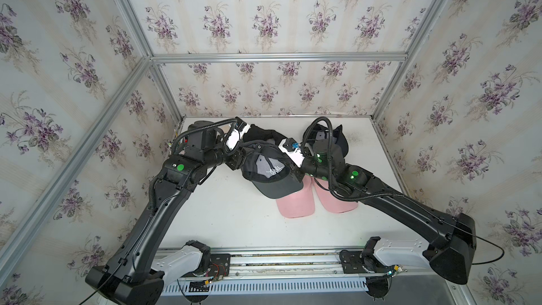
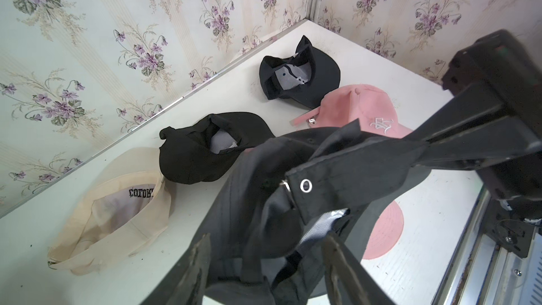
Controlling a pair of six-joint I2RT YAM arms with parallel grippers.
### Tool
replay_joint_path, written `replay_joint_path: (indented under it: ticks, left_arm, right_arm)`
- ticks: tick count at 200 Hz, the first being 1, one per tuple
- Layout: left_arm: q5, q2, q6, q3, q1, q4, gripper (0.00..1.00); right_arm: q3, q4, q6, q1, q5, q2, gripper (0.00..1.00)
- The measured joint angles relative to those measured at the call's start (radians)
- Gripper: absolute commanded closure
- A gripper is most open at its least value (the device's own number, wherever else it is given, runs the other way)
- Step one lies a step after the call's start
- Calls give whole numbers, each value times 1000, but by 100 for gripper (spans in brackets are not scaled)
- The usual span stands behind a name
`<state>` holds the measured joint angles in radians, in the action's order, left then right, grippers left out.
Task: Open the adjustable buckle of the baseball cap
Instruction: Pick up the baseball cap from the center of the board.
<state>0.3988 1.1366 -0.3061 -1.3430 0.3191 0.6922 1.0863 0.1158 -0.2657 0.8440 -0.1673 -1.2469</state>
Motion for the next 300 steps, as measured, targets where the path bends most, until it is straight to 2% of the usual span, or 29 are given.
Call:
replay_joint_path:
  ticks: [59,97,102,142,178,246,300]
  left_arm:
    - [24,53,-34,-13,1,28,40]
    - [74,72,-35,-14,9,21,44]
    - [80,76,-35,-15,12,21,49]
    - [103,106,-40,-19,27,19,73]
    - [104,117,-43,-27,33,9,85]
    - [58,84,-31,-11,68,-60,97]
    - [-14,43,-14,5,116,-117,100]
  right_arm:
    - [-59,-8,-32,0,2,77,100]
    - [-74,-29,-51,0,2,84,100]
    - [-75,-32,-52,0,2,84,100]
    - [-89,-64,-66,0,11,87,100]
    - [-90,-88,-74,0,24,80,100]
    - [-103,-102,-72,-2,73,60,100]
    - [-108,-145,-56,-11,87,50,90]
